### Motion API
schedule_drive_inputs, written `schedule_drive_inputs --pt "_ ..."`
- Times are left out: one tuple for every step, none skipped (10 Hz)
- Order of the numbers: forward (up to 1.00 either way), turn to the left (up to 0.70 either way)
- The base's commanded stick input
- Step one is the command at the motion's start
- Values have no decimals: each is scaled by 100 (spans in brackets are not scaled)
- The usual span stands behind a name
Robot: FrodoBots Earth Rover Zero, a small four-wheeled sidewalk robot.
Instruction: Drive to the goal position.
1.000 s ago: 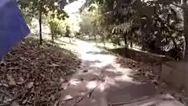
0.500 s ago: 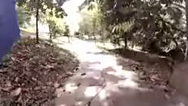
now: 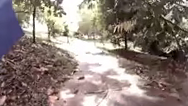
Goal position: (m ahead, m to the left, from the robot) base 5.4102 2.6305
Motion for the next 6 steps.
schedule_drive_inputs --pt "50 0" --pt "50 0" --pt "50 0" --pt "50 0" --pt "50 0" --pt "50 0"
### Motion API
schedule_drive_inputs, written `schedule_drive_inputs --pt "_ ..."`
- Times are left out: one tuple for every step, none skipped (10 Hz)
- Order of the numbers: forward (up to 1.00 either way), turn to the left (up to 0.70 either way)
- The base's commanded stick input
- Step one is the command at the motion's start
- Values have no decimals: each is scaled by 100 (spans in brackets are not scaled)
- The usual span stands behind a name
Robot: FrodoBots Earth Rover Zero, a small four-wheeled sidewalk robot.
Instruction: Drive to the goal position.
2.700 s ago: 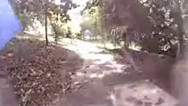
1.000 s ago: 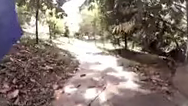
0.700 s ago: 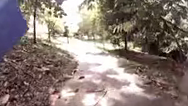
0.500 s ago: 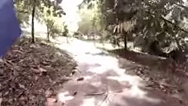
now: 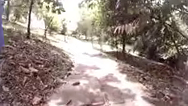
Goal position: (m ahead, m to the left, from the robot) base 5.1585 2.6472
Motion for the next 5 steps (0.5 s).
schedule_drive_inputs --pt "50 0" --pt "50 0" --pt "50 0" --pt "50 24" --pt "50 29"
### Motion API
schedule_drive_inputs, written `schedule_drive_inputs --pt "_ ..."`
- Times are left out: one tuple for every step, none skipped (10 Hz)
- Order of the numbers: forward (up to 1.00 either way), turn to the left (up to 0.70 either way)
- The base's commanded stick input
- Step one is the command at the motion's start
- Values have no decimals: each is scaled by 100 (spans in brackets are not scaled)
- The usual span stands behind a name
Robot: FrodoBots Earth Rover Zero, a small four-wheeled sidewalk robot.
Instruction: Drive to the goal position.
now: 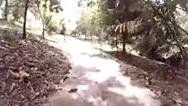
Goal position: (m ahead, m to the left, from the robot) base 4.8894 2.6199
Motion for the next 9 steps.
schedule_drive_inputs --pt "50 2" --pt "50 5" --pt "50 9" --pt "50 11" --pt "50 12" --pt "50 8" --pt "50 3" --pt "50 0" --pt "50 0"
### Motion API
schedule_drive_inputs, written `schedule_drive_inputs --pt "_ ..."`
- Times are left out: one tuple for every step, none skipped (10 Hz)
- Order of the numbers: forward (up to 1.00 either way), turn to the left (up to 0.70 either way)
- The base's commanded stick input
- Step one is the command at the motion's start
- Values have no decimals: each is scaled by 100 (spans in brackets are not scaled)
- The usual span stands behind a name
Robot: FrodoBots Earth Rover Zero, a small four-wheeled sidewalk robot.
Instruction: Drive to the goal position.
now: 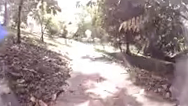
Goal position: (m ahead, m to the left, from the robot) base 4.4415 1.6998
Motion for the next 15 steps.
schedule_drive_inputs --pt "50 0" --pt "50 7" --pt "50 14" --pt "50 32" --pt "50 39" --pt "50 15" --pt "50 0" --pt "50 0" --pt "50 6" --pt "50 24" --pt "50 45" --pt "50 36" --pt "50 26" --pt "50 17" --pt "50 5"
